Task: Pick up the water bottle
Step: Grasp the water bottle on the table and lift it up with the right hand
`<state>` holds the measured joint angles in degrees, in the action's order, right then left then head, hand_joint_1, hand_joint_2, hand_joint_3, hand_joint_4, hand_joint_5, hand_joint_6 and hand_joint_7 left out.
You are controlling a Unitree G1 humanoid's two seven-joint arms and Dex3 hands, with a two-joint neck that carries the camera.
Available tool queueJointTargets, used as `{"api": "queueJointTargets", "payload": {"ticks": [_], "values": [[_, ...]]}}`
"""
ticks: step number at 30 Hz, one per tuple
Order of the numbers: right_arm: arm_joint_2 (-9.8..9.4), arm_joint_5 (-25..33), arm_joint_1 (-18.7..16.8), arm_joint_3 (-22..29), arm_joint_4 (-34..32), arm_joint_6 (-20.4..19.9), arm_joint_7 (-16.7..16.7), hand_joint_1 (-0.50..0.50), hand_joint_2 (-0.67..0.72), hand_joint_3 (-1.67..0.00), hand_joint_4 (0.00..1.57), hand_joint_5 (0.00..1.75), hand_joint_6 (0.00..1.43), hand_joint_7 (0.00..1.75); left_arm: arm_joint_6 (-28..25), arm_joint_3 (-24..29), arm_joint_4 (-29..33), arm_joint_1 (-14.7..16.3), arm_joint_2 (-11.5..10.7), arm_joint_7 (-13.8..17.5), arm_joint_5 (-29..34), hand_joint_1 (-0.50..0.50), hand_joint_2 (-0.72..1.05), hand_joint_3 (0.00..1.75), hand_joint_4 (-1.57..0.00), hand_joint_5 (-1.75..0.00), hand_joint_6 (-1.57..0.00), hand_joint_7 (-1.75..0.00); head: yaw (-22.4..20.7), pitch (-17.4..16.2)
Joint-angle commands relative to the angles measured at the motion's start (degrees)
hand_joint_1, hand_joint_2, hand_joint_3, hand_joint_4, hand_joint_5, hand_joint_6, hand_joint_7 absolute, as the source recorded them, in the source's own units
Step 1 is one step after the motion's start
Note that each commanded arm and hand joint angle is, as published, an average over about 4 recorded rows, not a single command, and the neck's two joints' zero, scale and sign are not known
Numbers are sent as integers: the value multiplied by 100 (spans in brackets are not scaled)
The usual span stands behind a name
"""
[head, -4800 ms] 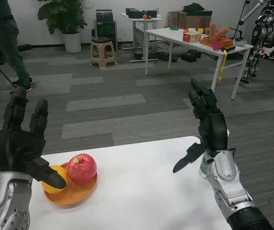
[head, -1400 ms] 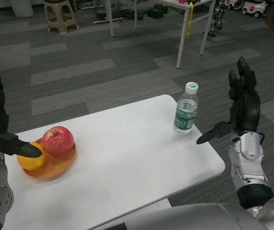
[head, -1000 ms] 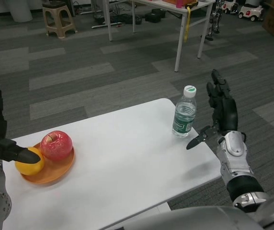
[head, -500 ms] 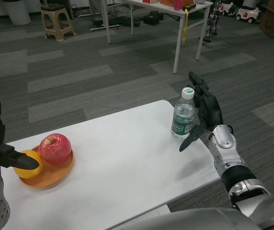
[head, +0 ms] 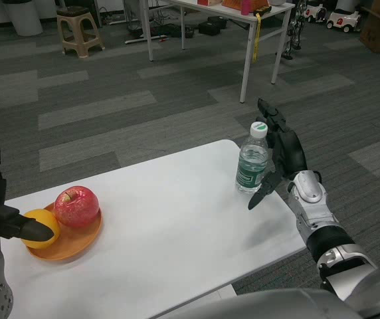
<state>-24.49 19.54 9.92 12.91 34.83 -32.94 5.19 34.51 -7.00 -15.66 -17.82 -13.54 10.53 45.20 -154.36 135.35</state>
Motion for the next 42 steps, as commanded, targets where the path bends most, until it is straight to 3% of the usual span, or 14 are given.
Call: {"api": "queueJointTargets", "payload": {"ticks": [1, 19, 25, 32, 39, 42], "values": [[-73, 49, 91, 62, 88, 36, 20, -42, 66, 0, 0, 0, 0, 7, 20, 40, 46, 42, -15, 19, -17, -32, -55, 9, 0, -10, 0, 0, 1, 0], [-319, 49, 634, -35, 1167, 60, 127, -42, 66, 0, 0, 0, 0, 7, 25, 32, 46, 51, -13, 19, -11, -32, -55, 9, 0, -10, 0, 0, 30, -31], [-429, 49, 932, -401, 1565, 88, 182, -42, 66, 0, 0, 0, 0, 7, 29, 16, 46, 51, -4, 28, -11, -32, -46, 4, 0, -10, 0, 0, 59, -8], [-517, 52, 1181, -768, 2039, 128, 233, -42, 66, 0, 0, 0, 0, 7, 47, 3, 46, 51, 5, 30, -11, -32, -50, 9, 0, -10, 0, 0, 70, -15], [-543, 58, 1222, -940, 2204, 157, 272, -42, 66, 0, 0, 0, 0, 7, 47, -4, 37, 51, 9, 37, -11, -32, -55, 9, 0, -10, 0, 0, 86, -46], [-539, 58, 1222, -946, 2204, 157, 272, -42, 66, 0, 0, 0, 0, 7, 47, -4, 37, 51, 9, 37, -11, -32, -48, 9, 0, -10, 0, 0, 94, -83]]}}
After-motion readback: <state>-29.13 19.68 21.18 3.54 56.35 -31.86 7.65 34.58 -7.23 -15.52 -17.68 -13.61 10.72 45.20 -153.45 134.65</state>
